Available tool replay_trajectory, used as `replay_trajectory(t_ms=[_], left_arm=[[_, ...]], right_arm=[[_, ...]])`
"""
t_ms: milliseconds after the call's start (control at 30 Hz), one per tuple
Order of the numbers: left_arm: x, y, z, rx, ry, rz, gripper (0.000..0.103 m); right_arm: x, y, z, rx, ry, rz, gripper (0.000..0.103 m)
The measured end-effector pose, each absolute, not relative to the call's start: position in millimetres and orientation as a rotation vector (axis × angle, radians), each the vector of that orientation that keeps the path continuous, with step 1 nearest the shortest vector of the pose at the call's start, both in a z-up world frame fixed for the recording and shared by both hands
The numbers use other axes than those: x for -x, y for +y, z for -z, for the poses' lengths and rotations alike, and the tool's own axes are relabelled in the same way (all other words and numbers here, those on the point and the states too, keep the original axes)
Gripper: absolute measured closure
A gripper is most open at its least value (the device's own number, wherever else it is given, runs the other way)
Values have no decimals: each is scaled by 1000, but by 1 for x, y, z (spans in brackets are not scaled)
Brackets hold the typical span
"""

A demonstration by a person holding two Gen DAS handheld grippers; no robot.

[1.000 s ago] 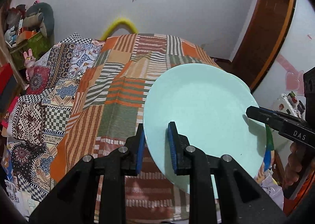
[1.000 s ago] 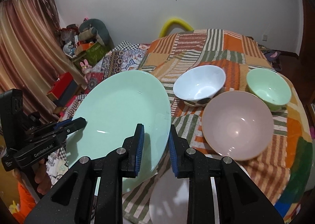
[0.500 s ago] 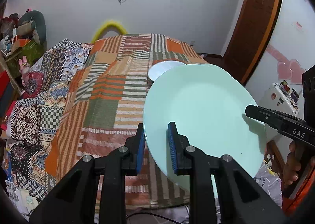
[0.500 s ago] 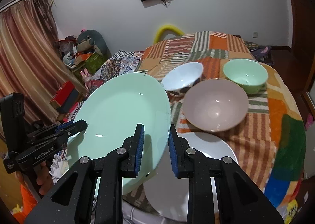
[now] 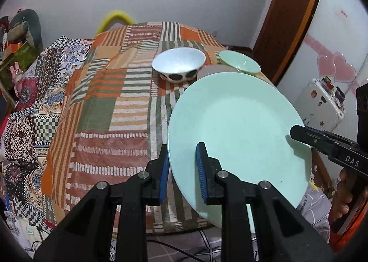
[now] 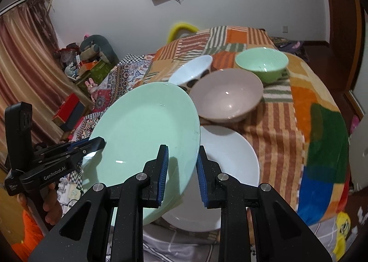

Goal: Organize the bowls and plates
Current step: 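Lift the mint-green plate with both tools and lower it onto the white plate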

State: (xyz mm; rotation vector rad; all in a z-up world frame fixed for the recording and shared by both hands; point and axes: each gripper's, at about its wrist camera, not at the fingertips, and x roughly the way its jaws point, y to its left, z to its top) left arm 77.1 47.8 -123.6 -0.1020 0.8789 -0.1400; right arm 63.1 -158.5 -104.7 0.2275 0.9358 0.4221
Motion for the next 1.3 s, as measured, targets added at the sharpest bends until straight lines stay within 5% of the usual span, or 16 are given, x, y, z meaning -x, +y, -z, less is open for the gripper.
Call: replay_trajectory(t_ms=[1300], left_arm=[[-120,-1,208,60,1118,164,80]], right_arm=[[-59,-197,169,-310,1120,-308,81]])
